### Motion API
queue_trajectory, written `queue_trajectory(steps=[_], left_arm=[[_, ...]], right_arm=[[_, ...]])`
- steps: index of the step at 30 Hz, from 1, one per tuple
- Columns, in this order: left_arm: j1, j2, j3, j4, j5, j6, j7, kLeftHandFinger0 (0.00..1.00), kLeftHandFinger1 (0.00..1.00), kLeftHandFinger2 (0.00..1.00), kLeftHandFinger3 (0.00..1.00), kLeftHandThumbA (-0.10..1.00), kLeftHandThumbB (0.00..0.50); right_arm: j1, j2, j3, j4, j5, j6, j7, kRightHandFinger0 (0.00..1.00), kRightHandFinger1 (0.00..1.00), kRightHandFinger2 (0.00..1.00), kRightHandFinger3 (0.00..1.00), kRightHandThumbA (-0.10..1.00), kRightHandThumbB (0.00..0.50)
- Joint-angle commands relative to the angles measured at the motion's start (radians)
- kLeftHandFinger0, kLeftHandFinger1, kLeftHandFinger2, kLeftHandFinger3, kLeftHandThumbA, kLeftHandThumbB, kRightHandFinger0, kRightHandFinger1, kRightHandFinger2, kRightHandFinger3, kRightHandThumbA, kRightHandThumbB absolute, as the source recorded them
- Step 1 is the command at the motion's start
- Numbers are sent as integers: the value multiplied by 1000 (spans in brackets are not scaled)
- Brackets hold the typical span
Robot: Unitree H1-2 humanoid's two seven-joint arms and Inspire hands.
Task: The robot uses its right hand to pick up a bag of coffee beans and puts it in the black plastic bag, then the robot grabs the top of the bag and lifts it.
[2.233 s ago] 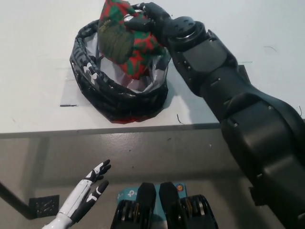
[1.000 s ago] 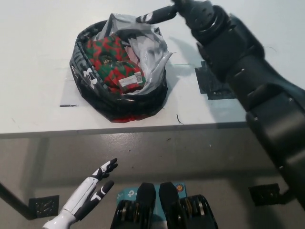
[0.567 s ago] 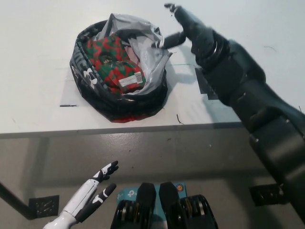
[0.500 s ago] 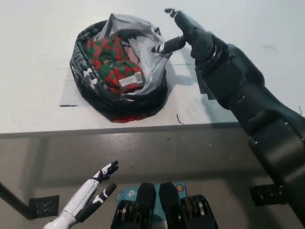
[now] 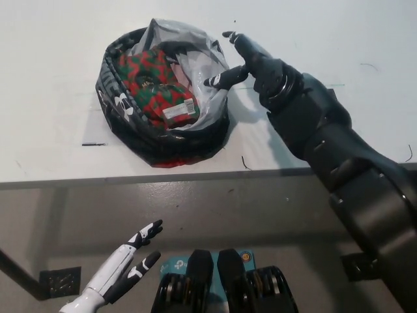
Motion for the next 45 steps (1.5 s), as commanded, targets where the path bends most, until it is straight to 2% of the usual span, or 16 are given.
queue_trajectory(steps=[1,16,19,20,21,22,23,24,25,26,27,28,29,31,36,45], left_arm=[[-10,18,0,-18,-1,-16,-5,1000,1000,1000,1000,1000,298],[-24,22,-2,-15,-8,-26,-16,1000,1000,1000,1000,1000,313],[-25,23,-3,-17,-11,-20,-20,1000,1000,1000,1000,1000,316],[-26,23,-4,-16,-12,-21,-21,1000,1000,1000,1000,1000,311],[-27,23,-5,-13,-8,-24,-20,1000,1000,1000,1000,1000,313],[-30,25,-6,-11,0,-24,-18,1000,1000,1000,1000,1000,320],[-30,26,-7,-12,4,-21,-18,1000,1000,1000,1000,1000,326],[-30,26,-7,-13,6,-18,-18,1000,1000,1000,1000,1000,327],[-31,27,-7,-12,5,-18,-18,1000,1000,1000,1000,1000,330],[-32,27,-7,-11,5,-19,-18,1000,1000,1000,1000,1000,330],[-36,27,-7,-5,4,-32,-15,1000,1000,1000,1000,1000,305],[-38,26,-7,-3,4,-37,-14,1000,1000,1000,1000,1000,305],[-38,26,-8,-2,6,-43,-12,1000,1000,1000,1000,1000,295],[-36,24,-10,-4,13,-41,-8,1000,1000,1000,1000,1000,304],[-42,27,-12,-7,24,-38,-8,1000,1000,974,1000,1000,292],[-58,34,-18,-6,16,-18,-26,1000,1000,960,1000,1000,305]], right_arm=[[-32,4,-33,4,24,18,21,1000,1000,1000,1000,923,393],[-13,29,-191,35,141,71,53,994,1000,1000,1000,883,330],[-4,31,-245,39,172,67,58,673,1000,1000,1000,875,318],[-2,31,-268,41,180,70,52,480,956,1000,1000,867,330],[-1,33,-297,43,201,70,36,217,617,1000,1000,829,332],[-2,37,-367,47,262,76,18,43,292,743,1000,774,337],[-3,36,-396,48,290,79,28,9,91,401,799,747,312],[-6,35,-426,49,306,82,44,2,18,286,639,738,304],[-10,35,-452,49,318,82,53,0,4,99,313,695,267],[-14,35,-467,49,327,82,57,0,4,99,313,695,267],[-31,39,-577,52,419,102,45,0,0,138,228,459,187],[-38,41,-633,53,469,112,37,0,0,138,228,459,187],[-47,45,-703,55,525,121,27,0,0,297,377,302,164],[-53,58,-779,51,570,115,20,0,25,425,491,235,134],[-68,72,-850,47,579,124,20,0,90,599,770,205,124],[-82,69,-840,35,537,99,-1,0,103,540,759,205,69]])
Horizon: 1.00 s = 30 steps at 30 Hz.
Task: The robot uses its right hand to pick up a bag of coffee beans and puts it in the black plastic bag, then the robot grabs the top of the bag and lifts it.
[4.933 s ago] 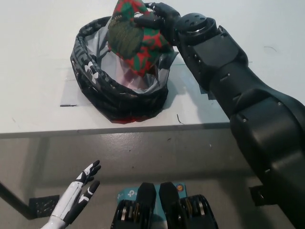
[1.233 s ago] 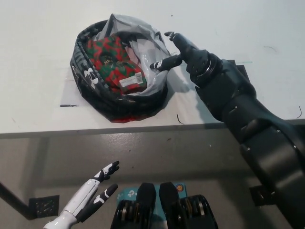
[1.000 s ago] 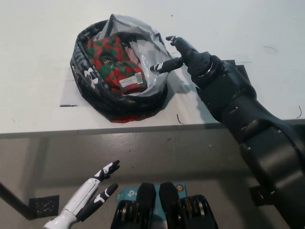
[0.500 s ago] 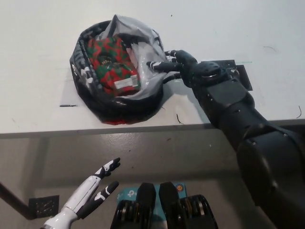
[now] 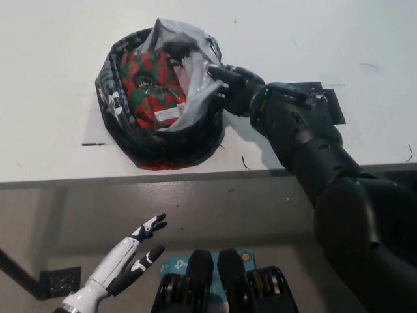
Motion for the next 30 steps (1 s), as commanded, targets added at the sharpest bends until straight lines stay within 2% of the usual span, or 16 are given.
queue_trajectory(steps=[1,7,10,13,14,15,19,20,23,24,27,30], left_arm=[[-17,32,-9,-16,11,-14,-20,1000,1000,961,1000,1000,305],[-16,31,-11,-15,18,-17,-11,1000,1000,971,1000,1000,292],[-18,31,-11,-16,19,-17,-10,1000,1000,950,1000,1000,318],[-19,29,-11,-14,19,-16,-10,1000,992,939,1000,1000,325],[-20,29,-11,-14,22,-16,-9,1000,989,939,1000,1000,312],[-22,31,-12,-13,29,-20,-7,1000,986,943,1000,1000,303],[-25,28,-12,-10,27,-13,-8,1000,985,952,1000,1000,300],[-25,29,-13,-10,30,-15,-8,1000,986,953,1000,1000,300],[-20,29,-14,-13,33,-10,-9,1000,991,958,1000,1000,304],[-21,29,-15,-13,32,-6,-11,1000,993,959,1000,1000,308],[-25,28,-17,-13,39,-3,-10,1000,984,945,1000,1000,306],[-29,28,-18,-7,32,-9,-12,1000,977,935,1000,1000,298]], right_arm=[[-82,1,-1,-27,54,-17,-18,0,102,539,759,205,68],[-92,-8,26,-31,52,-17,-11,0,97,544,778,184,68],[-126,-13,23,-36,66,-3,-14,0,93,554,746,203,59],[-164,-16,12,-46,86,12,-27,0,72,551,812,232,29],[-182,-17,-1,-50,102,18,-32,0,56,541,800,224,57],[-200,-18,-16,-52,120,20,-31,0,34,523,751,204,42],[-260,-20,-32,-58,142,35,-46,0,34,528,616,189,49],[-274,-21,-37,-58,149,43,-50,0,37,538,617,189,53],[-293,-21,-43,-58,160,40,-43,0,67,571,634,94,48],[-306,-21,-39,-56,160,41,-45,0,73,567,669,93,28],[-328,-22,-38,-53,163,40,-56,0,75,574,692,96,17],[-349,-20,-32,-57,169,44,-50,0,67,550,650,156,3]])
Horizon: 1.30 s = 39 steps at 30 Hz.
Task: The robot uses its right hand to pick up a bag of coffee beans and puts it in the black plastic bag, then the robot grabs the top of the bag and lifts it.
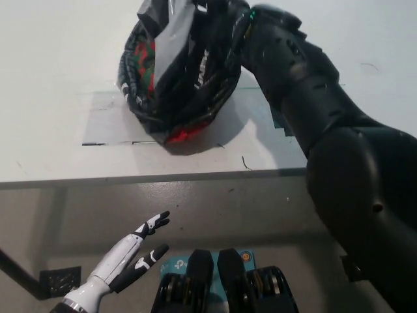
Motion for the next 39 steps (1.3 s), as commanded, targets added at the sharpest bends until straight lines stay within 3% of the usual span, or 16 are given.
queue_trajectory(steps=[1,8,11,12,14,19,23,29,34,35,36,39], left_arm=[[-17,23,-4,-7,0,-14,-11,1000,971,931,1000,1000,288],[-21,29,-8,-12,9,-18,-14,1000,961,925,1000,1000,291],[-25,30,-10,-11,11,-13,-14,1000,954,917,1000,1000,300],[-25,29,-10,-10,10,-15,-13,1000,949,912,1000,1000,304],[-24,29,-10,-8,5,-20,-12,1000,947,911,1000,1000,299],[-22,31,-15,-18,10,-6,-16,1000,953,920,1000,1000,311],[-20,27,-13,-14,11,-14,-6,1000,942,908,1000,1000,313],[-15,22,-17,-13,9,-11,-7,1000,948,899,1000,1000,323],[-12,22,-19,-14,12,-15,-5,1000,932,890,1000,1000,320],[-12,23,-19,-15,13,-17,-4,1000,931,889,1000,1000,321],[-12,22,-20,-15,13,-14,-4,1000,931,890,1000,1000,321],[-7,23,-23,-13,10,-19,-5,1000,941,890,1000,1000,315]], right_arm=[[-133,-18,-7,-46,56,0,10,0,78,554,648,163,3],[-124,-20,4,-50,63,0,8,0,62,532,658,174,0],[-120,-23,-13,-49,80,8,-13,0,72,546,722,128,11],[-119,-24,-20,-48,87,7,-19,0,77,563,792,101,29],[-115,-28,-47,-46,115,12,-24,0,73,564,858,35,15],[-124,-35,-88,-64,156,18,-3,0,102,587,840,54,15],[-169,-49,-182,-120,251,38,8,0,200,677,823,105,0],[-238,-49,-213,-290,311,143,-2,0,299,767,811,151,0],[-276,-46,-216,-393,368,181,-23,0,349,785,863,186,0],[-277,-45,-214,-402,375,181,-26,0,342,760,812,222,27],[-284,-46,-208,-429,396,181,-42,0,306,754,816,237,1],[-276,-43,-184,-462,418,181,-56,0,324,743,830,214,0]])
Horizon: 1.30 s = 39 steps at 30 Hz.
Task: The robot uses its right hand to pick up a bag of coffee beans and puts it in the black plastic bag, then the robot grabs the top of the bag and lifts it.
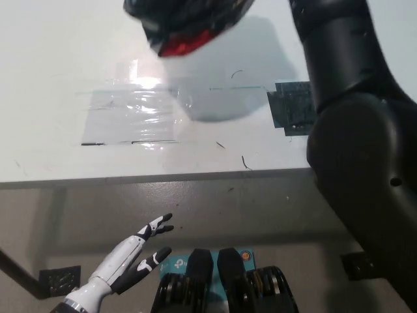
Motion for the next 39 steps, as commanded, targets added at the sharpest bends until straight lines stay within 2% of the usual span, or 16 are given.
queue_trajectory(steps=[1,4,8,11,13,14,16,19,22,24,27,33,36,38,39], left_arm=[[0,14,-5,-17,5,-19,-5,1000,940,889,1000,1000,316],[3,12,-9,-18,2,-19,-6,1000,940,899,1000,1000,319],[6,10,-13,-20,-5,-14,-11,1000,929,901,1000,1000,316],[7,11,-20,-19,1,-19,-12,1000,929,902,1000,1000,315],[1,8,-22,-13,6,-27,-6,1000,926,901,1000,1000,315],[-1,7,-23,-11,4,-29,-5,1000,919,894,1000,1000,307],[1,10,-22,-14,0,-19,-10,1000,902,879,1000,1000,311],[-3,12,-25,-11,2,-27,-10,1000,908,883,1000,1000,319],[-4,12,-28,-7,3,-26,-12,1000,919,889,1000,1000,319],[-4,12,-34,-7,3,-27,-16,1000,910,887,1000,1000,317],[-8,9,-38,-5,4,-19,-18,1000,907,886,1000,1000,329],[-17,8,-44,-2,8,-17,-14,1000,897,884,1000,1000,326],[-19,9,-48,-1,5,-9,-20,1000,898,891,1000,1000,353],[-20,5,-55,6,8,-19,-18,987,879,877,1000,1000,330],[-20,3,-59,8,8,-23,-18,982,886,888,1000,1000,337]], right_arm=[[-152,-24,29,-137,159,28,-12,0,356,749,869,188,0],[-121,-15,51,-167,185,28,-30,0,395,771,913,142,0],[-71,4,100,-174,168,28,-45,0,374,720,900,105,0],[-42,6,134,-151,176,28,-51,0,381,730,962,85,0],[-36,3,134,-120,171,28,-43,0,370,725,954,83,0],[-35,2,139,-114,172,28,-41,0,346,699,962,34,0],[-25,12,141,-102,153,28,-46,0,350,683,943,40,0],[-14,18,145,-73,136,28,-56,0,334,694,942,17,0],[-1,24,159,-48,119,24,-58,0,274,658,935,20,0],[15,34,172,-23,109,7,-50,0,244,638,926,-29,0],[13,43,175,0,110,-7,-40,0,214,644,883,-13,0],[-17,54,170,36,114,-28,-32,0,193,654,867,-36,6],[-38,58,172,55,110,-42,-28,0,201,674,842,-39,0],[-46,62,174,64,108,-45,-24,0,186,660,862,-22,0],[-50,65,176,71,106,-49,-23,0,179,658,894,-19,0]])
